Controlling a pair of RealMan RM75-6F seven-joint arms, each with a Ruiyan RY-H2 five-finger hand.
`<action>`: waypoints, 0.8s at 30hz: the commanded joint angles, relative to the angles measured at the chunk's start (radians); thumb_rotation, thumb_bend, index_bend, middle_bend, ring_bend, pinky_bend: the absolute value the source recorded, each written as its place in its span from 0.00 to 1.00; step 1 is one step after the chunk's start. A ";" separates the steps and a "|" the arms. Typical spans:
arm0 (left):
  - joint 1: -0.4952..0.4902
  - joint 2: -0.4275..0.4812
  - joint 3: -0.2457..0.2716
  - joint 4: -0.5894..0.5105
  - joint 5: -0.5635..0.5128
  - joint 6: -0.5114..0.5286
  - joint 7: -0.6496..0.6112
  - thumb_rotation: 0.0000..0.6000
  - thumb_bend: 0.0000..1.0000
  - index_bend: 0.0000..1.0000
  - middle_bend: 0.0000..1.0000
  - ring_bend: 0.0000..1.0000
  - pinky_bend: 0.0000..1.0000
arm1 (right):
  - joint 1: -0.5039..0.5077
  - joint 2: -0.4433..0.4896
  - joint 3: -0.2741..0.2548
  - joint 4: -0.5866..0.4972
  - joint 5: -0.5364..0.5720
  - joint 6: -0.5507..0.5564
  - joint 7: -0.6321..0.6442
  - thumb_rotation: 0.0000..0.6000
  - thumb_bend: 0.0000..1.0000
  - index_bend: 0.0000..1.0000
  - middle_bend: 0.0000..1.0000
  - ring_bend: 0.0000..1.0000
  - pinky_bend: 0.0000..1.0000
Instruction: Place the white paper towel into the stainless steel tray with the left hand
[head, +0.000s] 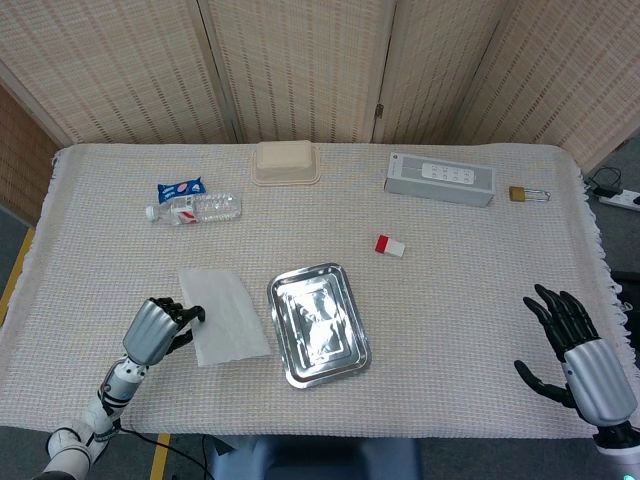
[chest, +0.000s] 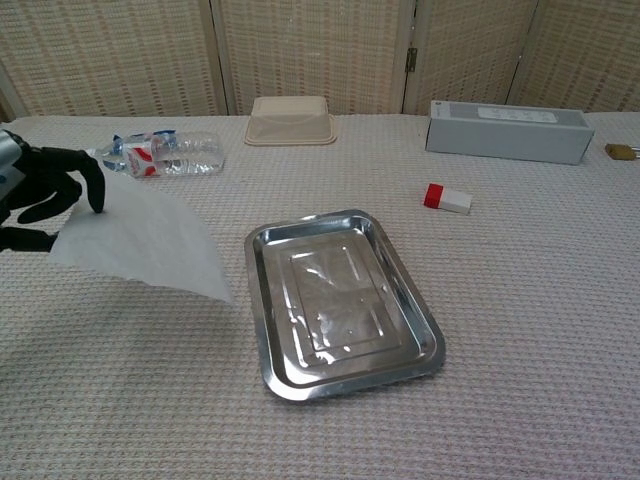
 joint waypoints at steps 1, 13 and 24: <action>-0.029 0.004 -0.013 -0.021 -0.008 0.015 0.018 1.00 0.59 0.65 1.00 1.00 1.00 | 0.003 0.001 -0.003 0.001 -0.001 -0.008 0.002 1.00 0.35 0.00 0.00 0.00 0.00; -0.160 -0.049 0.025 -0.096 0.037 -0.143 0.171 1.00 0.59 0.65 1.00 1.00 1.00 | -0.004 0.019 0.001 0.001 0.008 0.016 0.041 1.00 0.35 0.00 0.00 0.00 0.00; -0.245 -0.066 0.039 -0.224 0.062 -0.277 0.290 1.00 0.59 0.65 1.00 1.00 1.00 | -0.021 0.045 0.008 0.008 0.022 0.055 0.105 1.00 0.35 0.00 0.00 0.00 0.00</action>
